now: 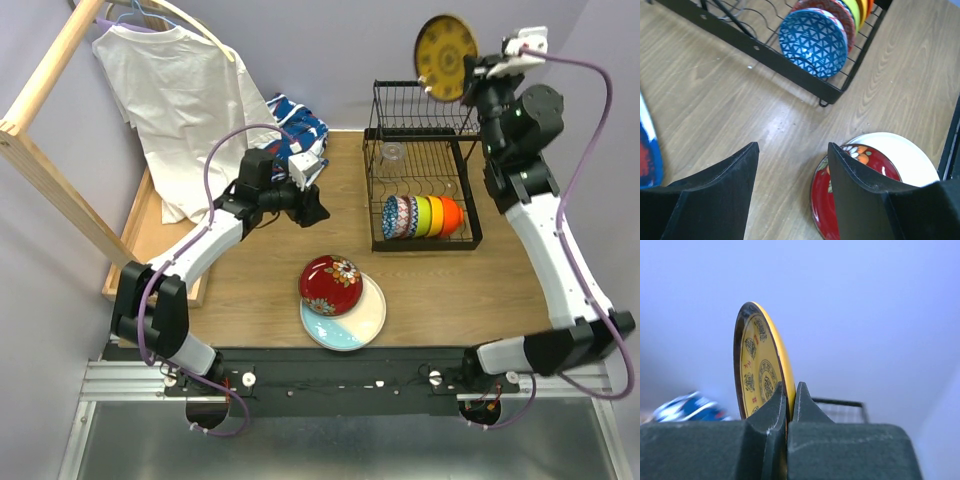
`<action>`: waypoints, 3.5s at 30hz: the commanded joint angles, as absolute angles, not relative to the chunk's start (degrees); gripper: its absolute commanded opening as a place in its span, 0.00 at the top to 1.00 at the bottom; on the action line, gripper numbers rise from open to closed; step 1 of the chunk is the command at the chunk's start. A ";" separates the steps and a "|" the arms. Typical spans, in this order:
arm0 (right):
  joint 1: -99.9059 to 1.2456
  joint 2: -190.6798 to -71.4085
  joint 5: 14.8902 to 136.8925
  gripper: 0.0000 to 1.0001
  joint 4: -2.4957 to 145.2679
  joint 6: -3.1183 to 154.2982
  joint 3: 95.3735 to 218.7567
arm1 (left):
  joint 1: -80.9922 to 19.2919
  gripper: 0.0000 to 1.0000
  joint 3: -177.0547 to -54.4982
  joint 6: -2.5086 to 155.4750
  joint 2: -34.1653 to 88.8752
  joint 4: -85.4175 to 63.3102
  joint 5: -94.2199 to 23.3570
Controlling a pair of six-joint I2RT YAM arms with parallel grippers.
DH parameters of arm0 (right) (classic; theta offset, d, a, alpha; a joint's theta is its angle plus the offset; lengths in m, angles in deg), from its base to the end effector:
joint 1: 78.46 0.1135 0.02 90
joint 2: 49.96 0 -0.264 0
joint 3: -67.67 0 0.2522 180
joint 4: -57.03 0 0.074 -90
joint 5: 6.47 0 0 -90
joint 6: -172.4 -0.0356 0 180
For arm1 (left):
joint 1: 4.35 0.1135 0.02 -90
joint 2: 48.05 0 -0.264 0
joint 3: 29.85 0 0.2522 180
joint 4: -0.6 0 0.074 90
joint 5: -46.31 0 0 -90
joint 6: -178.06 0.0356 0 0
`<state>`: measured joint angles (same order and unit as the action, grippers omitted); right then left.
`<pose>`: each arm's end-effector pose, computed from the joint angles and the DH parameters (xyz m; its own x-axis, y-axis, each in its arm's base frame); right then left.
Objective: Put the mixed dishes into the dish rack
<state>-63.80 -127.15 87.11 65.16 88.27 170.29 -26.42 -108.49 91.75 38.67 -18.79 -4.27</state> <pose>0.2848 0.0722 0.5118 0.3061 -0.0254 -0.9517 -0.1645 0.9832 -0.0792 0.3109 -0.1504 0.2948 -0.3743 0.2054 -0.9043 0.8382 0.4920 -0.2352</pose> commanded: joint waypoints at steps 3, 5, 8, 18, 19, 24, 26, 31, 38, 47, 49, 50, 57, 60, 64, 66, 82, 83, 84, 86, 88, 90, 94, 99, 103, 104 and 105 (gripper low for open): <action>-67.90 -144.06 107.26 0.99 69.79 91.46 185.12 | -28.43 0.34 -107.86 93.07 39.58 -18.87 -4.84; -69.75 -147.59 107.96 1.00 73.57 92.42 189.77 | -28.52 0.34 -107.33 93.16 39.58 -18.78 -4.93; -72.30 -152.00 107.70 0.99 78.34 91.99 196.12 | -28.61 0.35 -106.19 93.16 39.23 -18.52 -5.02; -75.38 -158.15 105.51 1.00 81.34 98.74 201.58 | -28.61 0.35 -104.69 91.58 40.19 -16.85 -3.97; -75.47 -158.24 105.07 1.00 81.34 99.54 201.32 | -28.61 0.36 -104.60 91.58 40.10 -16.76 -3.97; -75.47 -160.17 105.42 1.00 83.61 101.39 202.80 | -28.61 0.36 -104.60 91.40 40.63 -16.85 -3.97; -75.47 -160.79 106.38 1.00 84.06 102.00 203.24 | -28.61 0.36 -104.52 91.14 40.81 -16.85 -3.97; -75.47 -161.50 107.70 0.99 84.85 102.80 203.60 | -28.61 0.37 -104.43 90.88 41.24 -16.76 -3.70; -75.38 -161.58 108.93 1.00 84.68 103.23 201.76 | -28.61 0.37 -104.69 90.52 41.86 -16.59 -3.18; -75.38 -162.55 111.48 1.00 85.03 105.25 198.94 | -28.61 0.37 -104.78 90.00 42.21 -16.59 -3.00; -75.38 -163.25 112.09 1.00 85.12 105.96 199.03 | -28.61 0.37 -104.69 90.08 42.21 -16.50 -3.00; -75.38 -163.52 112.36 0.99 85.12 106.39 199.12 | -28.61 0.37 -104.78 90.08 42.47 -16.58 -3.00; -74.42 -165.19 113.41 0.99 85.38 107.71 199.47 | -28.70 0.38 -105.66 89.56 43.35 -16.50 -2.47; -73.54 -165.54 115.17 0.99 83.81 109.81 198.77 | -28.96 0.38 -106.10 89.47 43.79 -16.59 -2.30; -72.75 -165.71 116.49 0.99 81.51 112.55 197.18 | -29.05 0.38 -106.27 89.38 44.06 -16.50 -2.12; -72.39 -165.80 116.58 0.99 81.51 112.64 197.36 | -29.14 0.38 -106.27 89.38 44.23 -16.32 -1.94; -72.04 -168.00 114.03 0.39 93.80 105.61 205.17 | -29.31 0.36 -107.85 88.24 46.34 -15.88 -1.15; -72.13 -167.83 112.90 0.36 94.69 105.00 205.88 | -29.31 0.35 -108.29 88.33 46.43 -16.23 -1.24; -72.13 -167.48 112.10 0.31 95.65 103.95 207.28 | -29.31 0.34 -108.56 88.94 46.69 -17.54 -1.42; -71.78 -166.25 111.22 0.27 97.77 103.06 208.08 | -29.31 0.33 -109.34 91.65 47.22 -18.95 -1.94; -71.34 -164.41 109.99 0.25 99.61 102.27 208.52 | -29.22 0.33 -110.05 94.29 48.45 -22.90 -2.56; -70.64 -162.82 109.29 0.22 100.58 101.22 208.08 | -28.96 0.33 -110.05 98.77 49.33 -26.14 -2.82; -69.58 -158.17 107.71 0.19 103.39 98.41 205.45 | -28.78 0.33 -109.17 107.73 50.47 -32.57 -3.35; -68.96 -150.09 96.06 0.15 106.73 95.33 197.90 | -28.52 0.33 -109.35 114.42 53.19 -40.65 -3.70; -68.96 -146.12 88.12 0.11 108.05 94.54 191.92 | -28.52 0.33 -110.75 116.62 55.74 -43.21 -4.32; -68.88 -145.77 86.80 0.11 108.40 94.27 191.13 | -28.52 0.34 -112.32 117.24 56.44 -44.17 -3.88; -68.96 -145.33 84.26 0.09 108.67 94.10 189.55 | -28.52 0.34 -112.95 117.85 57.76 -46.01 -3.53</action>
